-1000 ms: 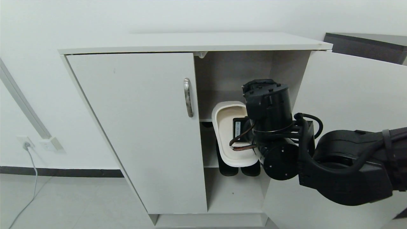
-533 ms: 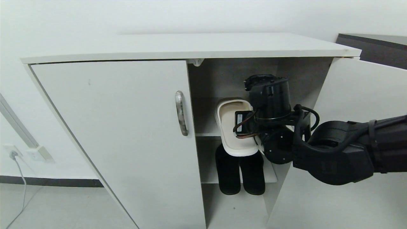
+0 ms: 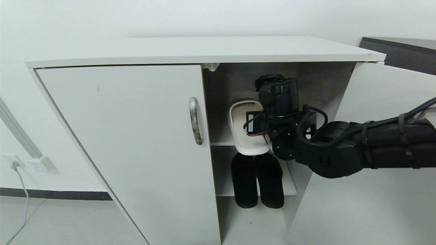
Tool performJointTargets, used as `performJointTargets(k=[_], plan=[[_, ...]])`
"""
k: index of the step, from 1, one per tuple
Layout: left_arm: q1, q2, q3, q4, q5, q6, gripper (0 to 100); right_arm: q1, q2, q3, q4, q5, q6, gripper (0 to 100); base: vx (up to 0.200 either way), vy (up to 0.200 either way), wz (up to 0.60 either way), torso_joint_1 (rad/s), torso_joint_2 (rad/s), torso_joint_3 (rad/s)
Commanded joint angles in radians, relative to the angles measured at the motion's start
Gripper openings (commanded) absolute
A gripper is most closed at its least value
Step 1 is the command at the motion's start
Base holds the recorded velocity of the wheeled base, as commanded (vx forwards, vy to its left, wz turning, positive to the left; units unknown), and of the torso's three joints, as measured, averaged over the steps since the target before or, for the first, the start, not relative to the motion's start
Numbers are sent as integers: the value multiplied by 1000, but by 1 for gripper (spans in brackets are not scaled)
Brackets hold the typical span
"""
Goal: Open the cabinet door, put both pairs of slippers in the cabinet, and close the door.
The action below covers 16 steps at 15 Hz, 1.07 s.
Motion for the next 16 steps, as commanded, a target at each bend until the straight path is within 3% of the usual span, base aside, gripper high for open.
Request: performJointTargets(k=[1, 9, 16], plan=[[0, 1, 0, 1, 0, 0, 0, -43, 85, -76, 1, 2, 1, 0, 0, 0, 0, 0, 0, 0], [0, 1, 0, 0, 0, 0, 0, -75, 158, -240, 80, 30, 0, 0, 0, 0, 0, 0, 0, 0], [0, 1, 0, 1, 0, 0, 0, -72, 183, -241, 91, 28, -5, 0, 0, 0, 0, 0, 0, 0]])
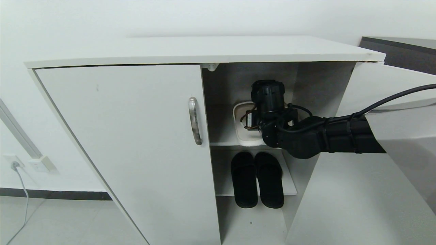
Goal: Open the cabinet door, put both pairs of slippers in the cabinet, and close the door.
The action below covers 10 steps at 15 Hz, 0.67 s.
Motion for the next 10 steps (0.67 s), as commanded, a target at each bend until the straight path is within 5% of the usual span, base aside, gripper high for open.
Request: performJointTargets(k=[1, 2, 10], plan=[[0, 1, 0, 0, 0, 0, 0, 5, 3, 0, -1, 0, 0, 0, 0, 0, 0, 0, 0, 0], [0, 1, 0, 0, 0, 1, 0, 5, -2, 8, -1, -2, 0, 100, 0, 0, 0, 0, 0, 0], [0, 1, 0, 0, 0, 0, 0, 134, -204, 207, -21, -62, 1, 100, 0, 0, 0, 0, 0, 0]])
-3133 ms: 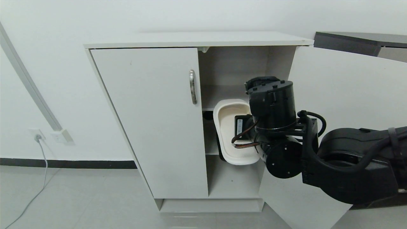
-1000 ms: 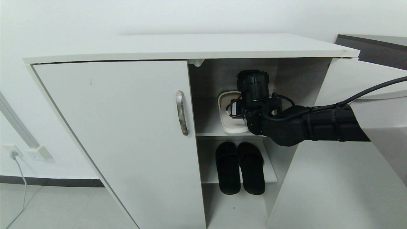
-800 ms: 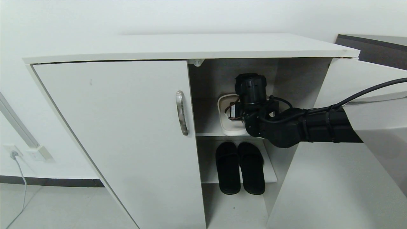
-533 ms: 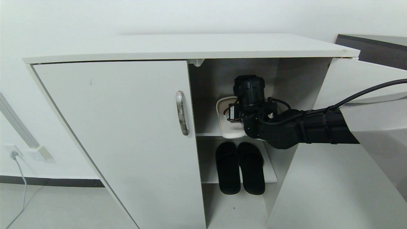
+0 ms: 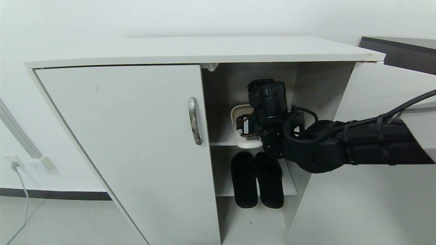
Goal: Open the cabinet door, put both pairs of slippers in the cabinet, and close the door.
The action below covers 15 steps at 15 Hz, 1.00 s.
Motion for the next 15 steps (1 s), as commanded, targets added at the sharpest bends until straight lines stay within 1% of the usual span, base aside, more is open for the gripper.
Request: performJointTargets(k=[1, 2, 4, 6, 7, 8, 9, 10, 11, 15], plan=[[0, 1, 0, 0, 0, -1, 0, 45, -92, 62, -3, -24, 0, 100, 0, 0, 0, 0, 0, 0], [0, 1, 0, 0, 0, -1, 0, 60, -121, 103, -9, -35, 1, 100, 0, 0, 0, 0, 0, 0], [0, 1, 0, 0, 0, -1, 0, 113, -207, 256, -80, -32, 11, 100, 0, 0, 0, 0, 0, 0], [0, 1, 0, 0, 0, 1, 0, 163, -267, 433, -184, -24, 12, 100, 0, 0, 0, 0, 0, 0], [0, 1, 0, 0, 0, -1, 0, 186, -276, 517, -259, -24, 11, 100, 0, 0, 0, 0, 0, 0], [0, 1, 0, 0, 0, -1, 0, 199, -276, 579, -327, -24, 8, 100, 0, 0, 0, 0, 0, 0], [0, 1, 0, 1, 0, -1, 0, 203, -270, 615, -367, -20, 3, 100, 0, 0, 0, 0, 0, 0], [0, 1, 0, 0, 0, -1, 0, 203, -264, 623, -374, -15, 1, 100, 0, 0, 0, 0, 0, 0], [0, 1, 0, 0, 0, -1, 0, 202, -261, 621, -376, -9, 3, 0, 0, 0, 0, 0, 0, 0], [0, 1, 0, 1, 0, -1, 0, 199, -238, 623, -377, 5, 8, 0, 0, 0, 0, 0, 0, 0]])
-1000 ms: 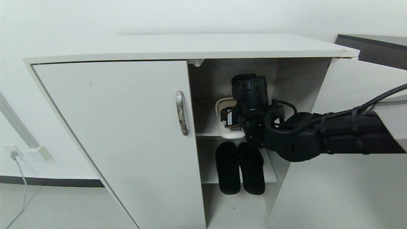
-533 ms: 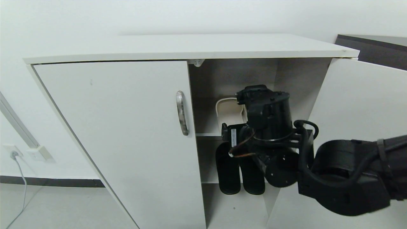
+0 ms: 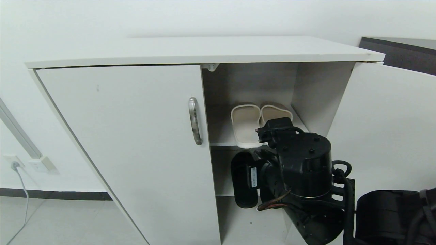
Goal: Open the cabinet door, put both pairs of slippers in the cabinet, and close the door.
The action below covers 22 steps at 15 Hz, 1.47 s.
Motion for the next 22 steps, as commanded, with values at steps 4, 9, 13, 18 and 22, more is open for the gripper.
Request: performJointTargets(k=[4, 9, 13, 18, 22], plan=[[0, 1, 0, 1, 0, 0, 0, -10, 20, -2, 0, -4, 0, 0, 0, 0, 0, 0, 0, 0], [0, 1, 0, 1, 0, 0, 0, -15, 23, -2, 0, -7, -1, 0, -160, 0, 0, 2, 1, 1], [0, 1, 0, 1, 0, 0, 0, -17, 24, 1, 0, -7, -1, 0, -200, 0, 0, 4, 4, 4], [0, 1, 0, 0, -2, 0, 0, -17, 23, 2, 0, -4, -1, 0, -200, 0, 0, 2, 4, 4], [0, 1, 0, 0, -2, 0, 0, -21, 21, 8, -5, -3, 3, 0, -200, 0, 0, 5, 1, 5]])
